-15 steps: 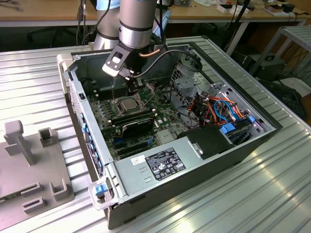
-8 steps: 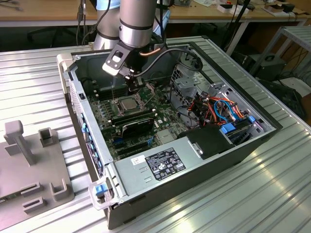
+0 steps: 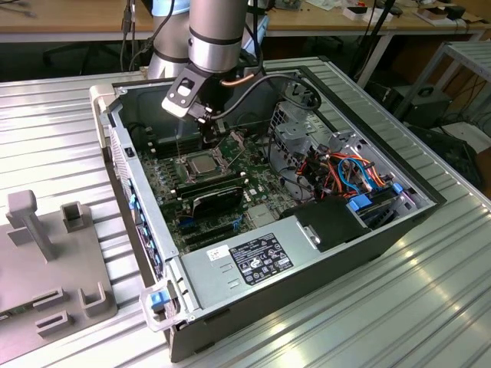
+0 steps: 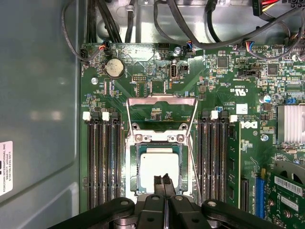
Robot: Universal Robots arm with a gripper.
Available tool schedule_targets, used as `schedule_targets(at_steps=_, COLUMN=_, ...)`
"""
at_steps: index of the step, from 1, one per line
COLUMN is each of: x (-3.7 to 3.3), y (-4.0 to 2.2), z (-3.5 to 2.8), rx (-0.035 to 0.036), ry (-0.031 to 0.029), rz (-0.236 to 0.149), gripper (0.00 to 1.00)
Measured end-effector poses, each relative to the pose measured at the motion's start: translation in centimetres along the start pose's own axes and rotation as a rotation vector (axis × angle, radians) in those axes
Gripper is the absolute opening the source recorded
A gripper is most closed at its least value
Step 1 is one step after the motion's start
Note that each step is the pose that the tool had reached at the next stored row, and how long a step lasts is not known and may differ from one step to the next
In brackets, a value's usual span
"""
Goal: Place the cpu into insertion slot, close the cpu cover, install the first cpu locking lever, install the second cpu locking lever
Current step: 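Close the cpu cover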
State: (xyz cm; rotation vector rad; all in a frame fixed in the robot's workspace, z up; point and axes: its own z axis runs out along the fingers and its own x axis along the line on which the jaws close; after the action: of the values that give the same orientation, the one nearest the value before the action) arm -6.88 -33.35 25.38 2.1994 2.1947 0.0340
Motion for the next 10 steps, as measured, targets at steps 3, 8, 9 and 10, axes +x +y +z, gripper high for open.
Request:
schedule_targets(at_steps=3, x=0.0, y=0.0, z=-0.04, rx=0.0001, ry=-0.0001, rz=0.0, gripper=0.11)
schedule_targets(at_steps=8, x=0.0, y=0.01, z=-0.2, rx=0.0002, ry=-0.0001, rz=0.0, gripper=0.11)
schedule_targets(at_steps=9, x=0.0, y=0.01, z=-0.22, rx=0.0001, ry=0.0002, rz=0.0, gripper=0.11)
schedule_targets(at_steps=10, x=0.0, y=0.01, z=-0.23, rx=0.0002, ry=0.0005, rz=0.0, gripper=0.11)
